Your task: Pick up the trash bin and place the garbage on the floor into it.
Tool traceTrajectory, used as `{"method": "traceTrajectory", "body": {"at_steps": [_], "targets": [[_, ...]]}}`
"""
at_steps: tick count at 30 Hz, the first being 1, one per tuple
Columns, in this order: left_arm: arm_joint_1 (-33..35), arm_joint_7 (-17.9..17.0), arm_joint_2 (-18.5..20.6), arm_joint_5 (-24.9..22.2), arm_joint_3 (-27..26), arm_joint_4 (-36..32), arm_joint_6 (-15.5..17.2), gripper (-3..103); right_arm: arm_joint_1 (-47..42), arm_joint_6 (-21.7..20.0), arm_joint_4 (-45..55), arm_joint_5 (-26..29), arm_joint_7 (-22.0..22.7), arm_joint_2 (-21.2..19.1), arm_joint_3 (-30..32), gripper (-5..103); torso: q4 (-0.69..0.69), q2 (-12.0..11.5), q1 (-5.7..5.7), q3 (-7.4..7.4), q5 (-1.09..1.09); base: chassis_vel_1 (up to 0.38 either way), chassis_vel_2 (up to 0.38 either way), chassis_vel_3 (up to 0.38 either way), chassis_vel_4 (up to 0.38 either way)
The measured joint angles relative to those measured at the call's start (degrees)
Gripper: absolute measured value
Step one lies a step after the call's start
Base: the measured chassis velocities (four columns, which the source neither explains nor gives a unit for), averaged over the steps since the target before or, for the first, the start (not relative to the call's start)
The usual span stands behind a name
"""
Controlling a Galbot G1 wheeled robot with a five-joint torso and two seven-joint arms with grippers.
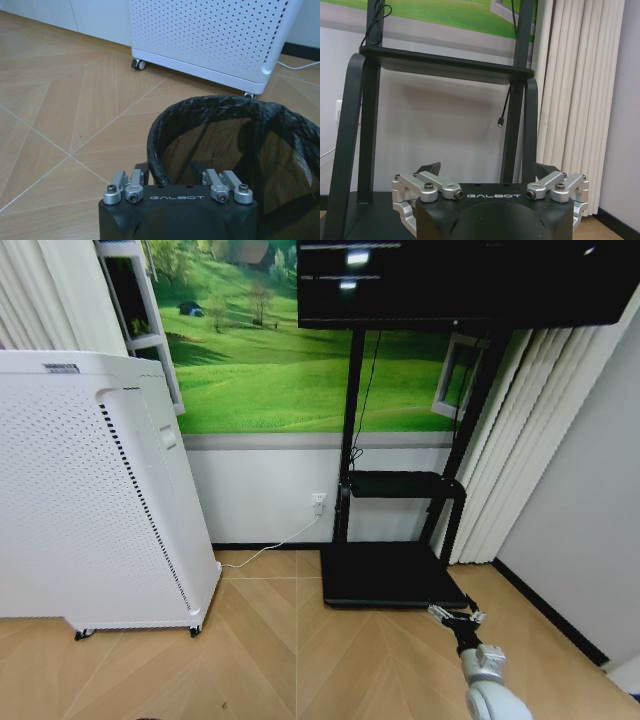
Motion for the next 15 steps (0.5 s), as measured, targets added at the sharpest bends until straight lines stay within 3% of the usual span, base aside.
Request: {"method": "traceTrajectory", "body": {"at_steps": [2,3,6,10,12,13,15], "targets": [[0.00,0.08,0.00,0.11,0.04,-0.06,0.00,46,0.05,0.00,0.00,-0.02,0.00,-0.03,0.00,100,0.00,0.00,0.00,0.00,0.00,0.000,0.000,0.000,0.000],[0.03,0.41,-0.03,0.73,0.09,-0.27,-0.13,57,0.22,0.00,0.00,-0.15,0.00,-0.08,0.01,100,0.00,0.00,0.00,0.00,0.00,0.000,0.000,0.000,0.000],[0.06,0.77,-0.04,1.56,0.12,-0.32,-0.43,63,0.31,-0.02,0.01,-0.21,0.00,-0.12,0.01,100,0.00,0.00,0.00,0.00,0.00,0.000,0.000,0.000,0.000],[0.55,1.82,-0.13,4.15,0.71,-0.31,-1.62,80,0.80,-0.27,0.15,-0.27,0.01,-0.41,-0.07,100,0.00,0.00,0.00,0.00,0.00,0.000,0.000,0.000,0.000],[1.06,2.99,-0.26,6.30,1.09,-0.30,-3.78,90,1.22,-0.53,0.13,-0.21,0.03,-0.54,-0.12,100,0.00,0.00,0.00,0.00,0.00,0.000,0.000,0.000,0.000],[1.06,2.99,-0.26,6.30,1.09,-0.30,-3.78,90,1.22,-0.53,0.13,-0.21,0.03,-0.54,-0.12,100,0.00,0.00,0.00,0.00,0.00,0.000,0.000,0.000,0.000],[1.10,5.37,-0.59,8.45,1.00,-0.83,-7.80,95,1.55,-0.65,-0.14,-0.24,0.04,-0.62,-0.32,100,0.01,0.00,0.00,0.00,-0.01,0.000,0.000,0.000,0.000]]}}
